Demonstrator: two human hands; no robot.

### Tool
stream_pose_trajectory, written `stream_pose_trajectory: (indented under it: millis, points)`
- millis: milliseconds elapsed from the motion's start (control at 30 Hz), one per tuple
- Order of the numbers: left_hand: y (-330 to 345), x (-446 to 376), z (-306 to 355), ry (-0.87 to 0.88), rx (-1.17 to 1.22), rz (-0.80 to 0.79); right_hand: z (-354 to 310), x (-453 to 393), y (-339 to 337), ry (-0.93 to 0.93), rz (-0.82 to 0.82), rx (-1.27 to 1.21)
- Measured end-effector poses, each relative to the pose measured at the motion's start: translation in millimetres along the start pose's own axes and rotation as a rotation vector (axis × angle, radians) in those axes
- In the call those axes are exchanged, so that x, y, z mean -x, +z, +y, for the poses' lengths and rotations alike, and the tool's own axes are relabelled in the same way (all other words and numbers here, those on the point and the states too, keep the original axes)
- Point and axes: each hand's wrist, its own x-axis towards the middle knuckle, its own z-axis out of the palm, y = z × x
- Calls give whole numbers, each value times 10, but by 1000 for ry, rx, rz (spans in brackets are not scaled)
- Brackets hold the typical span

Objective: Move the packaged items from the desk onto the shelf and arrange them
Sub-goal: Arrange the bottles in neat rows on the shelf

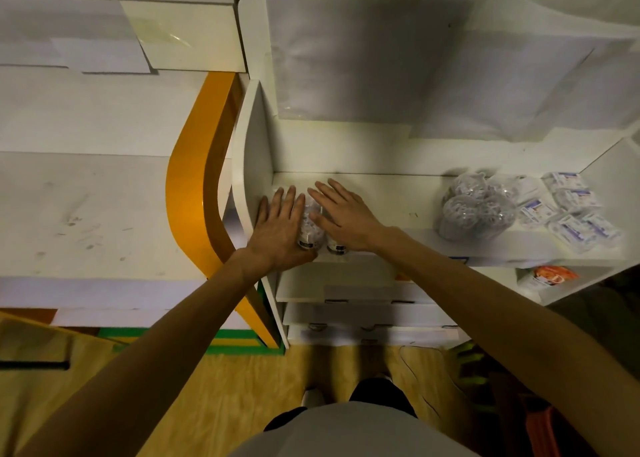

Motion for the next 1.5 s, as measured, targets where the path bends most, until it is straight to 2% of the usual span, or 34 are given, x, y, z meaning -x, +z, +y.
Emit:
stream_pose_trajectory:
  millis: [200,400,567,700,933,1333,1500]
  points:
    - [-64,-2,31,-3,23,-16,3,16,-22,7,8,-38]
    - [-115,28,13,25,87,113,99,126,-313,22,239,-157]
    - [-31,55,-4,47,15,66,282,471,-127,16,43,-5]
    - [17,5,-12,38,-11,51,323,404,-21,13,-7,30]
    - [38,-37,-14,21,-18,68,298,377,-6,29,2,86]
    - [46,-42,17,15,-38,51,190,444,-26,107,4,33]
    - [-10,-21,11,27,92,77,193,481,-42,83,-3,61]
